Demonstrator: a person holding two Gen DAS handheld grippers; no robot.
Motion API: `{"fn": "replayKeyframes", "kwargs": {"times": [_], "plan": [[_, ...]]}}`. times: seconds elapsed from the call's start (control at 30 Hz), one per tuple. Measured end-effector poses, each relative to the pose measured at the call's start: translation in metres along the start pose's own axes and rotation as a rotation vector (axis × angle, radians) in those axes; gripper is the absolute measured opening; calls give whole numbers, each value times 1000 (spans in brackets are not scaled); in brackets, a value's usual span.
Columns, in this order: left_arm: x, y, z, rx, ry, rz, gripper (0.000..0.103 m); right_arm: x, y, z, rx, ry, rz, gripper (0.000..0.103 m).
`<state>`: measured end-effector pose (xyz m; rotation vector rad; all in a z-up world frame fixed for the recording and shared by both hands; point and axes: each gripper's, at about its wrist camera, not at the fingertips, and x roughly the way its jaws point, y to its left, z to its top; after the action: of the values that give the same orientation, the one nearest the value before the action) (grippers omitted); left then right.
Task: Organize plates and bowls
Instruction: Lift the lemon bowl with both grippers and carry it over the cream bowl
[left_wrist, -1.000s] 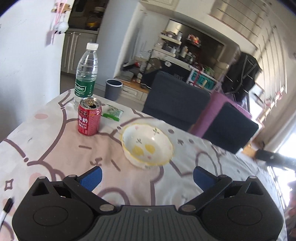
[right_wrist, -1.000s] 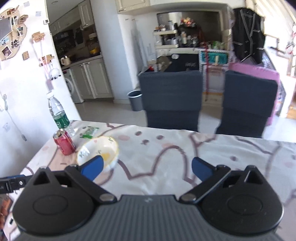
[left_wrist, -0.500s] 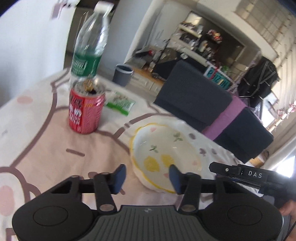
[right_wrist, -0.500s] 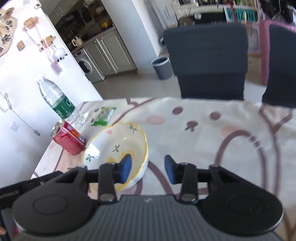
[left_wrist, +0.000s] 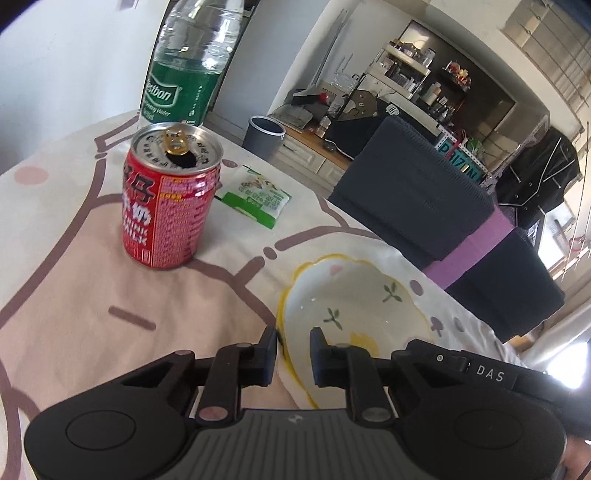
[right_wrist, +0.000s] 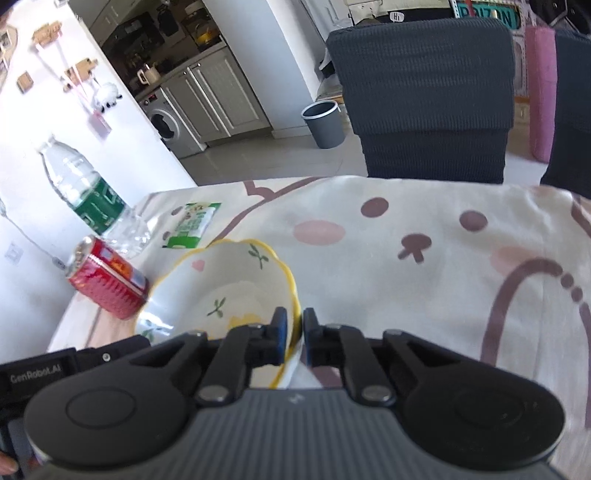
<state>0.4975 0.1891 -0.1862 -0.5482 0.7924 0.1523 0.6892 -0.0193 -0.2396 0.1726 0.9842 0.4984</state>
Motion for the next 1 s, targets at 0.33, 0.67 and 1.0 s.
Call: {"fn": "replayKeyframes", "kwargs": {"times": [0.33, 0.67, 1.0], "plan": [[-9, -7, -1, 53, 31, 33, 7, -6, 17, -4, -55, 5, -72, 8], [-95, -51, -11, 119, -45, -51, 6, -104, 32, -19, -45, -74, -119, 8], [-185, -95, -60, 216, -64, -157, 5, -223, 33, -77, 44, -158, -180, 8]]}}
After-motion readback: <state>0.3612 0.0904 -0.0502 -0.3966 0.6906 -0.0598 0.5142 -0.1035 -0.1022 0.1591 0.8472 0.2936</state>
